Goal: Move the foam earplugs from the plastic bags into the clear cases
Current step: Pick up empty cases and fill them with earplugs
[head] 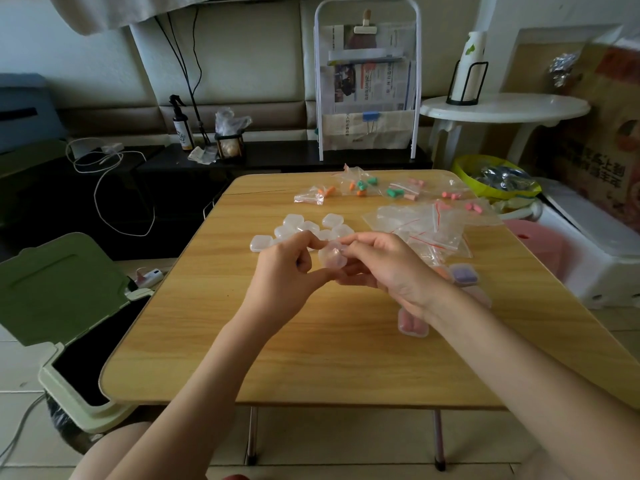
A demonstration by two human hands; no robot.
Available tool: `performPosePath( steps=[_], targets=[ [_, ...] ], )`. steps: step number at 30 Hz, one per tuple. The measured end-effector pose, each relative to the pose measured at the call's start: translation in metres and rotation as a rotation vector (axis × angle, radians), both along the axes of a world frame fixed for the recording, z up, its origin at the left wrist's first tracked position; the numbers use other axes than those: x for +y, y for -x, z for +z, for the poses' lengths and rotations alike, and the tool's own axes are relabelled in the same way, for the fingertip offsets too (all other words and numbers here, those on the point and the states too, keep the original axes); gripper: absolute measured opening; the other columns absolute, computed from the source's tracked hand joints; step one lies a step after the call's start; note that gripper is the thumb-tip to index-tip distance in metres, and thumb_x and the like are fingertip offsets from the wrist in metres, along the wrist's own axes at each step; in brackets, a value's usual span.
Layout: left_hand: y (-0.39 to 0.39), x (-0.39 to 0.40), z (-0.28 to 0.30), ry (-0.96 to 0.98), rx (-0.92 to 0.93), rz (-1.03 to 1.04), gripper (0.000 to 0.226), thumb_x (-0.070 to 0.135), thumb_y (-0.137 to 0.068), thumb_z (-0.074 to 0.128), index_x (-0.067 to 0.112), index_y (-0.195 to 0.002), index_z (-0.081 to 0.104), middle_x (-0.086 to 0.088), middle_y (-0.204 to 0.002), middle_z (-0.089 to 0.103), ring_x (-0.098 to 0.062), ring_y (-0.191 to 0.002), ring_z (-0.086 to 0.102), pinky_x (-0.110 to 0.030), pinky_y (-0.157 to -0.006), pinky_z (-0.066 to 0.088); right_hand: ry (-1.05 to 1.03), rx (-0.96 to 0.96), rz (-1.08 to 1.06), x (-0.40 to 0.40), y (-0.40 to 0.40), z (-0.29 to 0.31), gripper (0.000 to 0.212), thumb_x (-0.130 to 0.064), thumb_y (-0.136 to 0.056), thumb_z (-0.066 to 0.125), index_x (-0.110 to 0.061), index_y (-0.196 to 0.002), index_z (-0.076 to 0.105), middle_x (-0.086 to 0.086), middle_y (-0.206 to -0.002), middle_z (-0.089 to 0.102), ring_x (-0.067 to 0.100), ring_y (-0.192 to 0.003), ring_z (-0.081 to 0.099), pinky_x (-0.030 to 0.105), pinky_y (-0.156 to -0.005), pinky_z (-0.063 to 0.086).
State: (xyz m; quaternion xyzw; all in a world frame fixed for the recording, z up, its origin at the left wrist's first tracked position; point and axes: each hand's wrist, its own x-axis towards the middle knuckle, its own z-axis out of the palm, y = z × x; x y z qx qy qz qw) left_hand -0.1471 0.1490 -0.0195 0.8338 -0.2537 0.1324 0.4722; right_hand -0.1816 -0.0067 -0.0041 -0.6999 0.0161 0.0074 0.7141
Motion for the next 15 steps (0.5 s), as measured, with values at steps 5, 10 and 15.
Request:
performPosePath(
  steps=[5,10,15],
  targets=[
    [0.0013,-0.0011,0.0001,-0.019,-0.007,-0.032,0.028,0.021,-0.070,0.082,0.020,-0.086,0.060,0.008,-0.053,0.034,-0.005,-0.049,0.033,-0.012,-0.051,0.031,-0.002,0.015,0.001,-0.0014,-0.0011,-0.0009,0.021,-0.010,-0.094,0.052,0.004,-0.103,0.065,0.013,-0.078,0.067,0.021,-0.070,0.066,0.034,-0.075,0.060],
    [0.0026,0.0001,-0.0008,-0.059,-0.049,-0.046,0.030,0.017,-0.072,0.081,0.023,-0.087,0.057,0.010,-0.053,0.034,-0.004,-0.049,0.035,-0.014,-0.052,0.032,0.028,0.000,0.017,-0.0074,-0.0025,-0.0031,0.028,-0.018,-0.096,0.054,0.006,-0.107,0.064,0.020,-0.088,0.069,0.028,-0.079,0.069,0.032,-0.074,0.059],
    [0.0008,0.0022,0.0009,0.011,-0.051,-0.016,0.029,0.022,-0.070,0.083,0.024,-0.080,0.056,0.006,-0.054,0.034,-0.005,-0.050,0.033,-0.014,-0.055,0.032,0.113,-0.112,-0.009,-0.0058,-0.0037,-0.0075,0.022,0.000,-0.098,0.045,0.002,-0.105,0.066,0.017,-0.088,0.071,0.020,-0.077,0.070,0.031,-0.076,0.059]
  ],
)
